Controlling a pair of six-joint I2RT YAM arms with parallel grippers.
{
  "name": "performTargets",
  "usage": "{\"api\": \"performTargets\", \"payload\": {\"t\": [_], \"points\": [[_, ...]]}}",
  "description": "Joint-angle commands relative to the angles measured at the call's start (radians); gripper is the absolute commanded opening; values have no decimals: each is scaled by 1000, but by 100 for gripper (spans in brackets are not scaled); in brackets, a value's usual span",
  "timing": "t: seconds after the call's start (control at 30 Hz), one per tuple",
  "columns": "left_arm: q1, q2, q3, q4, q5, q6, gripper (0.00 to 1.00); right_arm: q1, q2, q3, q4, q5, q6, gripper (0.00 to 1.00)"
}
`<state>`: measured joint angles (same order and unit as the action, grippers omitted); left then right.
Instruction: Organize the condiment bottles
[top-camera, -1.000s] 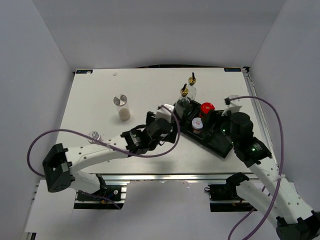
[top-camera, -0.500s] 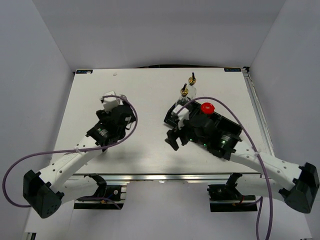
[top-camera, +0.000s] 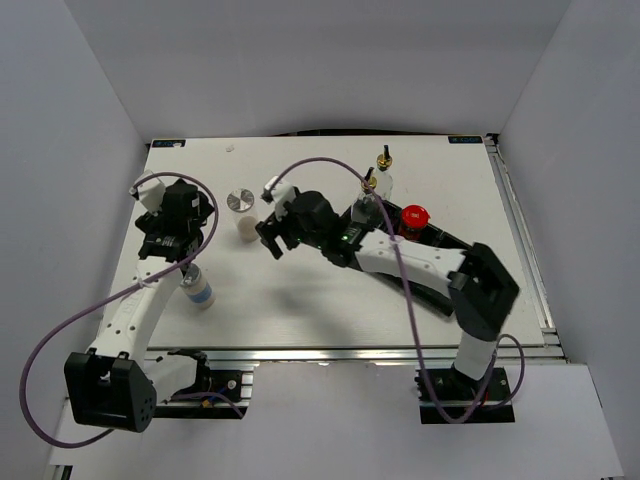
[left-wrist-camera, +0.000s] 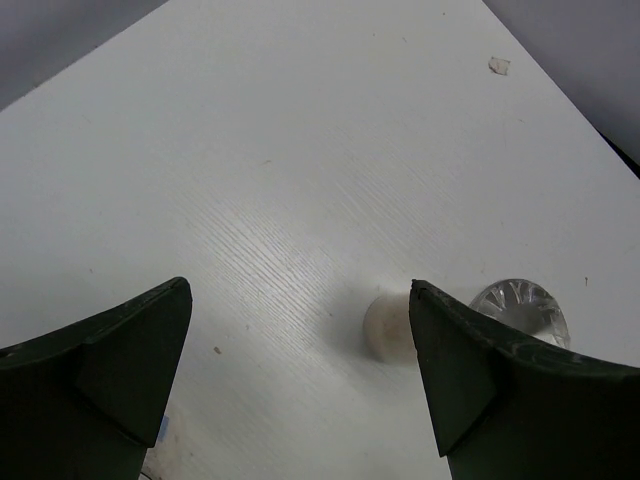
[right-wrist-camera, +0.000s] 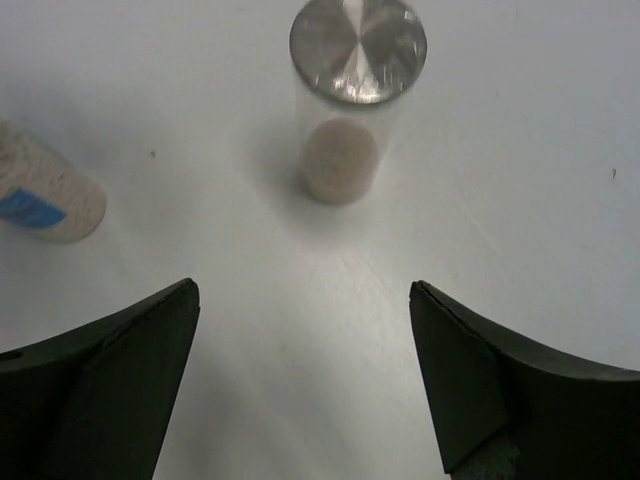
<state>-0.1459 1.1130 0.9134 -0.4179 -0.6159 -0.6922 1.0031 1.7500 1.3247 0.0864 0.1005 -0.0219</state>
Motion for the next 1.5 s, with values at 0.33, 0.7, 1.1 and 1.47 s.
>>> {"api": "performTargets", "payload": {"t": [0.33, 0.7, 1.1, 1.47], "points": [[65, -71, -36, 51, 59, 31, 98, -3, 442, 482, 91, 102, 2, 89], [66, -90, -53, 74, 91, 31, 98, -18, 672, 703, 167, 171, 56, 90], [68, -97, -68, 106, 105, 37, 98, -40, 730, 752, 329, 177, 30, 86], [68, -108, -84, 125, 105, 48, 98, -43, 587, 665, 319, 95, -13, 16]]}}
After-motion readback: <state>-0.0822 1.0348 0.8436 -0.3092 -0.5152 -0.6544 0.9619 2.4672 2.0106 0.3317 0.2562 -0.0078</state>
